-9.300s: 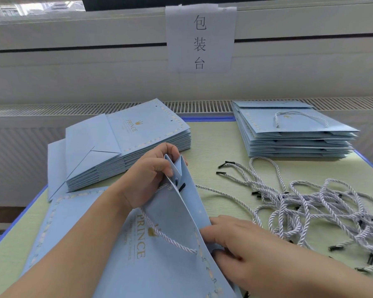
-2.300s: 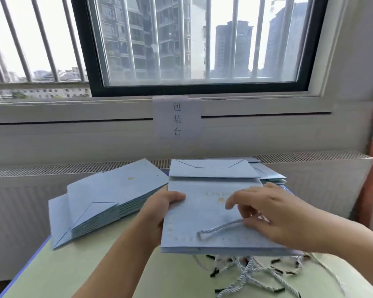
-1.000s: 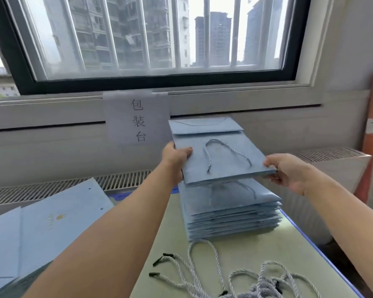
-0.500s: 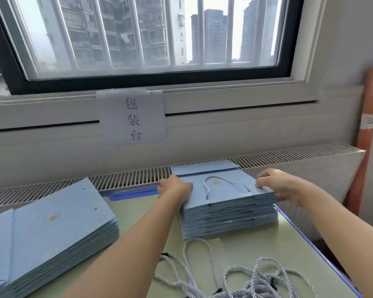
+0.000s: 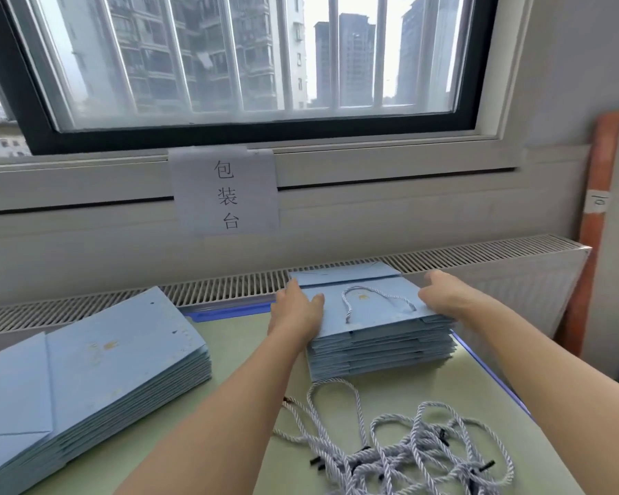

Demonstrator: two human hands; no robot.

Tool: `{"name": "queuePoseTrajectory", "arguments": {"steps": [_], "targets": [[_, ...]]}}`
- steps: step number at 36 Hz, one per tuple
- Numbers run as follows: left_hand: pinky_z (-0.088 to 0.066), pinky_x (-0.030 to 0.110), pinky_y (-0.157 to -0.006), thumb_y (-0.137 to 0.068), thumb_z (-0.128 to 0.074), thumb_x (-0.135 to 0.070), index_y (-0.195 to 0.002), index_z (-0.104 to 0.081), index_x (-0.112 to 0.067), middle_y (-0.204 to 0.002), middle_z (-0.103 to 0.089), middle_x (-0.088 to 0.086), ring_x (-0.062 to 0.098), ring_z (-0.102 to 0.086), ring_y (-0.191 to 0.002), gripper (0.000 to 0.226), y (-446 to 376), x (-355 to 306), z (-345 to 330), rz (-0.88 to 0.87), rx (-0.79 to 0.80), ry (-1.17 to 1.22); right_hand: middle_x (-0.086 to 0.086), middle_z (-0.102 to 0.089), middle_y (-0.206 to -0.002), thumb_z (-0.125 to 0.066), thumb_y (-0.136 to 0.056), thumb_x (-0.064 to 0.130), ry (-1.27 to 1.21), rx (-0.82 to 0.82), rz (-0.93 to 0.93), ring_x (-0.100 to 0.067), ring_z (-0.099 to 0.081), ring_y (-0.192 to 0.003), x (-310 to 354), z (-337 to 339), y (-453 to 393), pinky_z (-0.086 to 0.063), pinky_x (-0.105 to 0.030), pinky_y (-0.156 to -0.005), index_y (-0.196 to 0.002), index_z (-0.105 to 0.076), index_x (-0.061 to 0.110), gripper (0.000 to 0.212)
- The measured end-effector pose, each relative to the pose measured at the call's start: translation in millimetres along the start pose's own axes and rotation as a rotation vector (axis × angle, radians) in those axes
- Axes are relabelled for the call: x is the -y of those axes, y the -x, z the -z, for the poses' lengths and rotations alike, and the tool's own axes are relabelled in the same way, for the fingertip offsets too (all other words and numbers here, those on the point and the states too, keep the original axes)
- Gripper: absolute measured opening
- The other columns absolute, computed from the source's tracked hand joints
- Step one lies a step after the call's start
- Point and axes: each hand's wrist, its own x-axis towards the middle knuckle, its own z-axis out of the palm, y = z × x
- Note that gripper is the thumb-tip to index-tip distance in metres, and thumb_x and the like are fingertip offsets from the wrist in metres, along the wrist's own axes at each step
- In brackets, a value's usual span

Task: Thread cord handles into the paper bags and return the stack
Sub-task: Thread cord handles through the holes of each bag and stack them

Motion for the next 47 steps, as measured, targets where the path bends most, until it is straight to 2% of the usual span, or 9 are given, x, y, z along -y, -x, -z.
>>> {"name": "queuePoseTrajectory", "arguments": {"steps": [6,11,18,22,28,33,40,45,47], "targets": [[-0.036,0.037,-0.098,-0.101,-0.041,-0.033,-0.140,-0.039,-0.018,-0.142,-0.040,0.004,0.024,-0.037,-0.128,0.042,33.3,19.6,39.3,-0.212,-0.248,-0.298,-0.010,-0.042,-0.143,-0.038,-0.096,0.025,0.310,-0.207,0.097,-0.031,-0.035,-0.131,32.7,1.8,28.2,-0.029,-0.045,-0.104,-0.140,-0.036,0.015,0.046],[-0.020,0.037,-0.109,-0.098,-0.042,-0.035,-0.139,-0.038,-0.024,-0.143,-0.040,-0.001,0.020,-0.032,-0.132,0.042,59.0,54.1,76.6,-0.182,-0.449,-0.507,-0.007,-0.045,-0.139,-0.039,-0.095,0.025,0.411,-0.251,0.244,-0.029,-0.036,-0.128,66.5,-29.6,59.7,-0.027,-0.042,-0.103,-0.135,-0.042,0.018,0.041],[0.007,0.063,-0.112,-0.092,-0.038,-0.063,-0.153,0.012,-0.012,-0.161,0.003,0.017,0.030,0.012,-0.148,0.094,77.3,102.6,116.5,0.130,-0.152,-0.801,-0.007,-0.047,-0.134,-0.040,-0.095,0.020,0.395,-0.233,0.500,-0.027,-0.045,-0.121,111.5,-75.4,100.6,-0.036,-0.038,-0.096,-0.132,-0.047,0.017,0.037],[0.006,0.062,-0.113,-0.094,-0.045,-0.056,-0.153,0.008,-0.014,-0.162,-0.005,0.014,0.029,0.009,-0.149,0.090,90.7,125.5,119.4,0.150,-0.091,-0.827,-0.003,-0.052,-0.131,-0.041,-0.094,0.017,0.228,-0.133,0.572,-0.025,-0.049,-0.117,127.8,-95.2,114.2,-0.042,-0.035,-0.090,-0.130,-0.050,0.018,0.037],[0.006,0.058,-0.114,-0.099,-0.035,-0.019,-0.151,-0.015,-0.022,-0.145,-0.046,-0.004,0.018,-0.014,-0.148,0.056,107.8,139.3,125.6,0.006,-0.274,-0.923,-0.004,-0.067,-0.104,-0.044,-0.094,0.016,-0.112,0.006,0.525,-0.025,-0.061,-0.097,138.0,-115.0,128.7,-0.051,-0.038,-0.086,-0.106,-0.065,0.012,0.024],[0.006,0.056,-0.115,-0.099,-0.030,-0.021,-0.137,-0.043,-0.029,-0.136,-0.055,-0.008,0.014,-0.024,-0.145,0.041,121.7,136.8,139.5,-0.101,-0.360,-0.860,-0.008,-0.066,-0.087,-0.039,-0.101,0.025,-0.398,0.241,0.425,-0.015,-0.053,-0.063,139.8,-123.6,143.8,-0.041,-0.023,-0.056,-0.099,-0.063,0.003,0.032],[-0.009,0.039,-0.114,-0.099,-0.034,-0.028,-0.135,-0.049,-0.037,-0.139,-0.052,-0.014,0.009,-0.036,-0.137,0.039,155.0,131.3,141.4,-0.228,-0.495,-0.619,-0.014,-0.070,-0.094,-0.032,-0.098,0.054,-0.856,0.597,0.105,-0.021,-0.066,-0.067,146.7,-128.8,153.8,-0.051,-0.024,-0.050,-0.111,-0.057,0.005,0.056],[-0.039,0.033,-0.087,-0.082,-0.036,-0.035,-0.102,-0.072,-0.031,-0.099,-0.072,-0.012,0.015,-0.067,-0.092,0.042,193.2,124.3,125.3,-0.359,-0.383,-0.569,-0.006,-0.066,-0.087,-0.041,-0.101,0.030,-0.901,0.775,0.133,-0.012,-0.057,-0.062,137.9,-127.0,156.3,-0.047,-0.019,-0.049,-0.117,-0.059,0.009,0.032],[-0.043,0.032,-0.092,-0.086,-0.026,-0.051,-0.115,-0.067,-0.034,-0.115,-0.066,-0.016,0.012,-0.062,-0.105,0.053,208.7,114.9,125.3,-0.328,-0.297,-0.626,-0.010,-0.067,-0.096,-0.040,-0.100,0.009,-0.885,0.796,0.170,-0.015,-0.061,-0.069,127.1,-124.3,158.2,-0.051,-0.021,-0.051,-0.121,-0.056,0.004,0.027]]}}
